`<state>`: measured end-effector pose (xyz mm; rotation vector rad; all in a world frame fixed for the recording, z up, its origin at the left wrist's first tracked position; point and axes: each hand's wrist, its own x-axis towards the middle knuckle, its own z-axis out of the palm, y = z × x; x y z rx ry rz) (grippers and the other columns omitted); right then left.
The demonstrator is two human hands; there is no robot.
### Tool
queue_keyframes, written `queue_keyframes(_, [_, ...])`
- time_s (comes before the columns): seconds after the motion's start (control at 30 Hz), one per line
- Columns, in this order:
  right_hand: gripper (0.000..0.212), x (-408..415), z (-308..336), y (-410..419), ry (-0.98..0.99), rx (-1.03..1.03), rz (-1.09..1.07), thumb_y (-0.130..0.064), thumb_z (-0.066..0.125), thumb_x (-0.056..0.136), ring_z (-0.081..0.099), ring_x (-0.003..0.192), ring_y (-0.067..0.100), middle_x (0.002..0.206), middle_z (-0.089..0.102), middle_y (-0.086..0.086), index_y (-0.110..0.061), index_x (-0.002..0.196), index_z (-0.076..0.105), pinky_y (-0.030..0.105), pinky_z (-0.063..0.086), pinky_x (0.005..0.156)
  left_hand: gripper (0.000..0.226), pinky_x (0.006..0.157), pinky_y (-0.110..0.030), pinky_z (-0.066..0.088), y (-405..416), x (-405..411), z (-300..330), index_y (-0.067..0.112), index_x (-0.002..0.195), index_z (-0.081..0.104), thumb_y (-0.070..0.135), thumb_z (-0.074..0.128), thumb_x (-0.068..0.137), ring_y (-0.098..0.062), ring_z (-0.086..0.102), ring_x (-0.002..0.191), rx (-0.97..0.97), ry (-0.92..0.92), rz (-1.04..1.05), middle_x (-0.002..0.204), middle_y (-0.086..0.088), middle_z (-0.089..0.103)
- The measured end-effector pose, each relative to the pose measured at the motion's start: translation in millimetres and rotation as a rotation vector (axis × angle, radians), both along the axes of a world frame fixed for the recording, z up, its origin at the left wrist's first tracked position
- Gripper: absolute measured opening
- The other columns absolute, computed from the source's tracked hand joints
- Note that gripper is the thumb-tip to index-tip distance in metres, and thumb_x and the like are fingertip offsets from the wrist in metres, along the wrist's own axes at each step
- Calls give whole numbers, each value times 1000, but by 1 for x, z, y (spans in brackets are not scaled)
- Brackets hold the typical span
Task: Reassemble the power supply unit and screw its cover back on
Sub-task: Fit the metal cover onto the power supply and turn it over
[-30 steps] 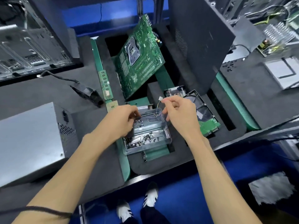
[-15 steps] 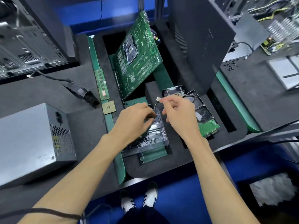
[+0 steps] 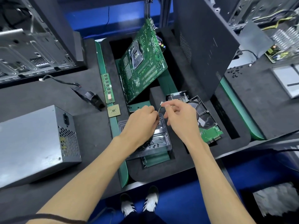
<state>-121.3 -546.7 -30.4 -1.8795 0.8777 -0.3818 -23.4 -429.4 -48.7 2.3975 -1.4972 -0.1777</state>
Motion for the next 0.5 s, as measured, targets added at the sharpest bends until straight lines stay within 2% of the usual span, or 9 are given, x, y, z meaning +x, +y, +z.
queue_keyframes(0.1, [19,1,1,-1,0,13,-12,-18,58,98,60,53,1,62,68,-17,-27,96,75,27,51,66,15,74,-32,35,5,5,0,12,103,72,17,60,97,-27,56,96,13,2,-24,96,-4,60])
queue_keyframes(0.23, [20,1,2,-1,-7,16,-8,-18,57,98,59,52,1,62,69,-15,-29,94,73,28,51,64,18,84,-33,40,5,12,2,16,105,74,18,58,97,-24,54,100,45,31,-42,100,-2,63])
queue_keyframes(0.5, [22,2,0,2,-4,1,-3,-22,58,99,60,52,2,64,70,-16,-38,89,69,29,54,64,17,83,-32,32,2,14,2,16,107,64,23,51,99,-24,51,102,102,-95,-113,104,-2,60])
